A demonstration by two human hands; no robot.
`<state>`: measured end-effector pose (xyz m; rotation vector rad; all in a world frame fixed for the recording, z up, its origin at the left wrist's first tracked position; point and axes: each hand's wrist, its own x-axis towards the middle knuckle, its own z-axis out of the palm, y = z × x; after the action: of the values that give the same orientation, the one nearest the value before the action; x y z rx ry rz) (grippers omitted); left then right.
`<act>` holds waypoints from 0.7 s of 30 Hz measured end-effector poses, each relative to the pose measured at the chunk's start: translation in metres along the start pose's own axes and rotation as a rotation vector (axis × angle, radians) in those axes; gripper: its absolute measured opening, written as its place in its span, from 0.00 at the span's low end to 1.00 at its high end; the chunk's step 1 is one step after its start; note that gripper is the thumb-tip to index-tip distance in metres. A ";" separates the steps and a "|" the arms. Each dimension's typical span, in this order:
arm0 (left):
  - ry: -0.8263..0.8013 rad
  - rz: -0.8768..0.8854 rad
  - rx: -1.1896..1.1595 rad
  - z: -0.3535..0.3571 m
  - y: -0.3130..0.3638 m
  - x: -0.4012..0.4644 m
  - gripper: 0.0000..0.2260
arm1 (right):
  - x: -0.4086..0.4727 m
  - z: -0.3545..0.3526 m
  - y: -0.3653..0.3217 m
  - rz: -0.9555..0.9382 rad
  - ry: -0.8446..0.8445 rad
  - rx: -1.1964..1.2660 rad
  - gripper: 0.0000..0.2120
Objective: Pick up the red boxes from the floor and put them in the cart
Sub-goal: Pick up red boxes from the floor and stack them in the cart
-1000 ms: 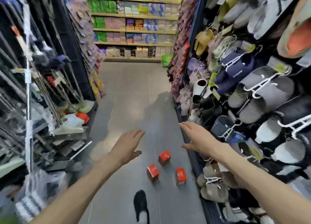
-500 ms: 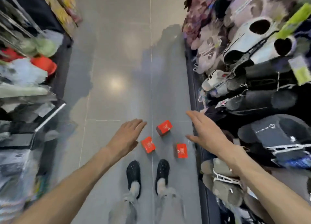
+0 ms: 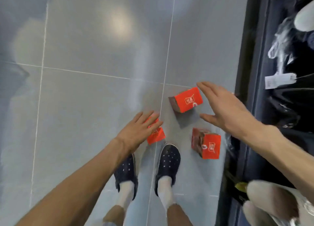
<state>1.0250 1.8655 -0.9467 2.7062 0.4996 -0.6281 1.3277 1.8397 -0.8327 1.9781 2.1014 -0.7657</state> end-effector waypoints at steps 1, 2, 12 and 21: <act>-0.006 0.019 0.068 0.027 0.003 0.018 0.45 | 0.008 0.026 0.010 0.004 0.019 0.006 0.45; -0.009 0.047 0.109 0.028 0.005 0.023 0.43 | 0.007 0.025 0.005 0.010 0.030 0.022 0.45; 0.078 -0.130 -0.073 0.028 -0.003 0.023 0.22 | -0.022 0.063 0.014 0.086 -0.073 0.008 0.51; 0.127 -0.387 -0.355 -0.001 -0.041 -0.068 0.43 | 0.040 0.091 0.024 0.053 -0.156 -0.239 0.51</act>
<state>0.9513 1.8847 -0.9234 2.3350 1.0743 -0.4104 1.3259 1.8331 -0.9344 1.7807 1.9426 -0.6056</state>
